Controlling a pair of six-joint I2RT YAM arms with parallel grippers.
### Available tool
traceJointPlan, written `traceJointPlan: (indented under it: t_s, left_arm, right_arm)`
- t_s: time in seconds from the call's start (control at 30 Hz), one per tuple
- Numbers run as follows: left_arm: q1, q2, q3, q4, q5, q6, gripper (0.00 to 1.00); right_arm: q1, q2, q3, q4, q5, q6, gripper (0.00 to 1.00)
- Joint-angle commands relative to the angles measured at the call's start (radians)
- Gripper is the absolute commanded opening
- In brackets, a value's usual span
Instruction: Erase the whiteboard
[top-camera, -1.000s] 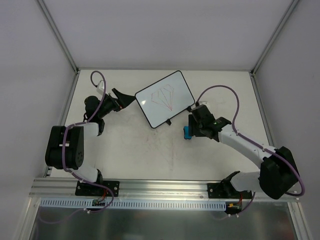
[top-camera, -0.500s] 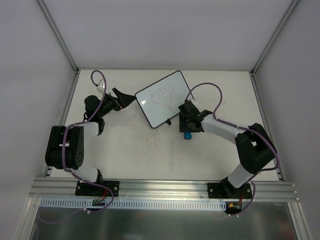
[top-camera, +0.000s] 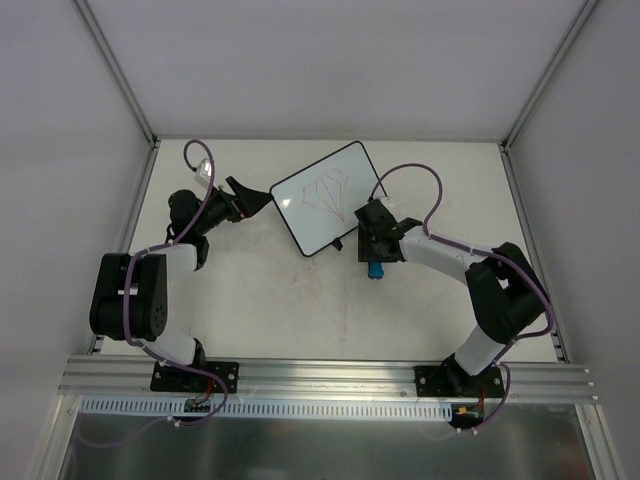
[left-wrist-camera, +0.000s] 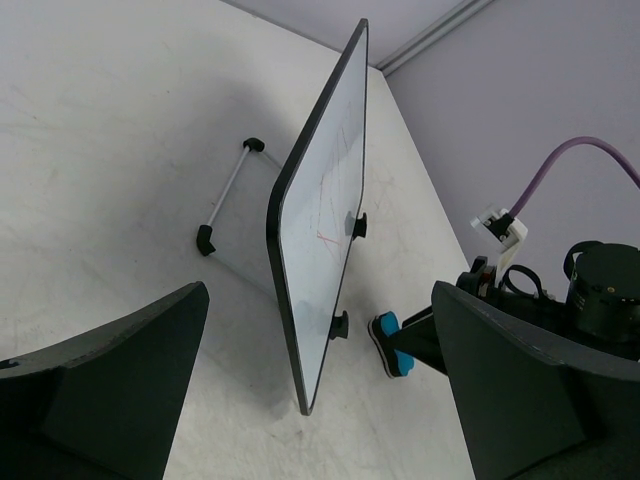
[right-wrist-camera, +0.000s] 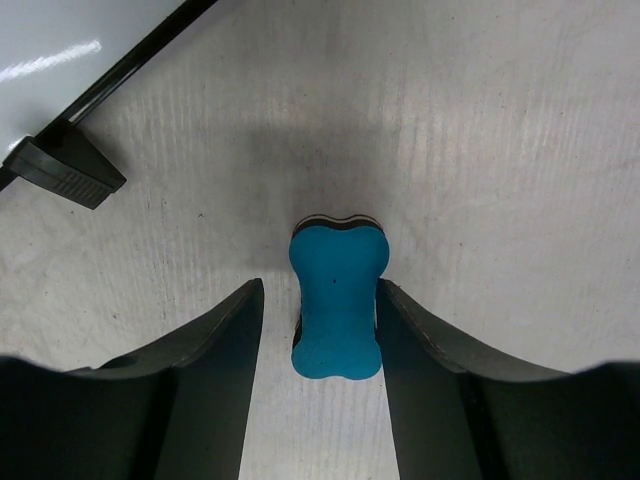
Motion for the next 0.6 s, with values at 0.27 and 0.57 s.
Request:
traceJointPlan:
  t_s: [0.27,0.57]
  left_arm:
    - [0.011,-0.053,0.023,0.018,0.015,0.050,0.97]
    - [0.011,-0.053,0.020,0.018,0.015,0.052,0.97]
  right_arm:
    - [0.004,-0.017,0.019,-0.032,0.061,0.008,0.56]
    - [0.003,0.006,0.004,-0.027,0.056,0.020,0.53]
